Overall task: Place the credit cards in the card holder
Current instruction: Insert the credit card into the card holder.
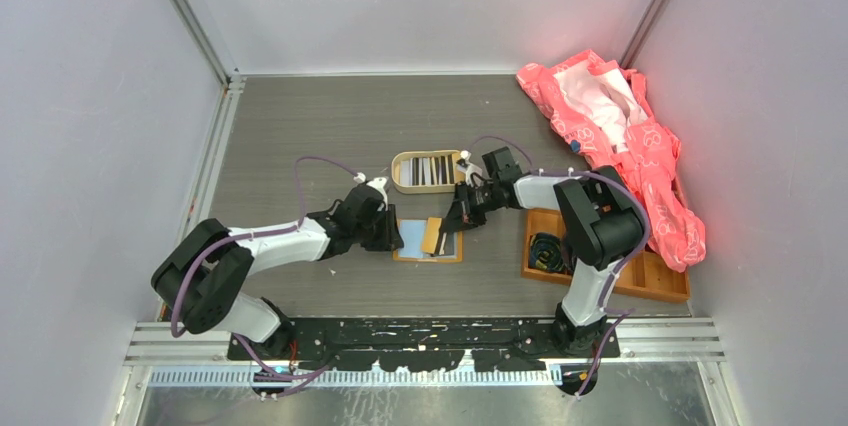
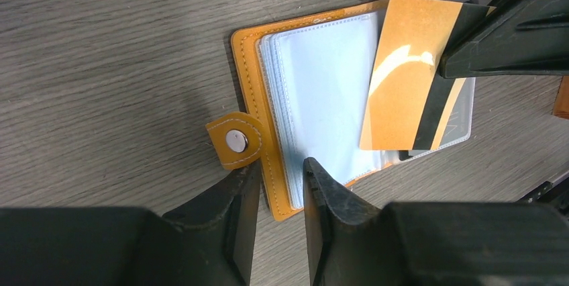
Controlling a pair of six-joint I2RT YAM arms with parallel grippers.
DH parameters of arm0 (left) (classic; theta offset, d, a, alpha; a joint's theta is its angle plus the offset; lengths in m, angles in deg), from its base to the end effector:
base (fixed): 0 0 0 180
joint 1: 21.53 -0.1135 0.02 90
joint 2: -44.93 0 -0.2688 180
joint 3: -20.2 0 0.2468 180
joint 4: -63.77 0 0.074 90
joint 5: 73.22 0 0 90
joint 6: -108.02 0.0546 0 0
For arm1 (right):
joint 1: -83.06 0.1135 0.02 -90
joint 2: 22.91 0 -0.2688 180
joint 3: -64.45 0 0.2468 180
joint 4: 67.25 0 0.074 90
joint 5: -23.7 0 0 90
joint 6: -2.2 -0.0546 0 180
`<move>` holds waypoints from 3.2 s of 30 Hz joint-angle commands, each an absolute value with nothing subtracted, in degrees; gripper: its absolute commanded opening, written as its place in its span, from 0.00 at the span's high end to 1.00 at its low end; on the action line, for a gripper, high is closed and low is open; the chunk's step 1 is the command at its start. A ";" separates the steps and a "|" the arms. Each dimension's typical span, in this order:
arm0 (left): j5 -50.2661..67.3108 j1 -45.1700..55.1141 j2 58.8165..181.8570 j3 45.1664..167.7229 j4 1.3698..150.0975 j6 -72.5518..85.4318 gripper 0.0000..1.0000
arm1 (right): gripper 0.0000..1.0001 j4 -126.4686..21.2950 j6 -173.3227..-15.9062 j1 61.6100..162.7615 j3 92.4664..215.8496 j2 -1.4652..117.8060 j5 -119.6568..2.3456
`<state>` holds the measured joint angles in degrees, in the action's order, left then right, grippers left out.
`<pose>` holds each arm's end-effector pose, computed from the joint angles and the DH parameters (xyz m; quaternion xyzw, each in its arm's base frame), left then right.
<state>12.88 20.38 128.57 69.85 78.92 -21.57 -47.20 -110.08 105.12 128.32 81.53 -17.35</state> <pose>0.2051 -0.1891 0.1455 0.0308 0.9361 -0.2519 0.2435 0.2889 0.1615 0.1176 -0.1034 0.8806 0.4582 0.0625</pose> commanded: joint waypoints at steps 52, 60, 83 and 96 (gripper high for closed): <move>14.98 19.96 133.54 73.89 83.54 -17.69 0.76 | 0.99 -50.07 -118.11 108.92 122.10 74.42 -24.00; 14.53 19.94 133.39 73.90 83.54 -17.64 0.76 | 0.99 -52.76 -120.71 107.89 118.60 71.83 -25.66; 10.68 19.98 134.81 73.87 80.43 -18.10 0.76 | 0.99 -57.73 -124.71 109.24 119.86 77.15 -23.09; 8.61 20.00 133.86 73.47 79.14 -18.89 0.75 | 0.93 -63.58 -125.57 109.34 119.78 78.38 -23.68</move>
<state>10.70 19.68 132.89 73.80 79.09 -19.02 -58.83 -125.40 108.86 119.49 77.62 -21.11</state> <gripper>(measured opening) 0.240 0.071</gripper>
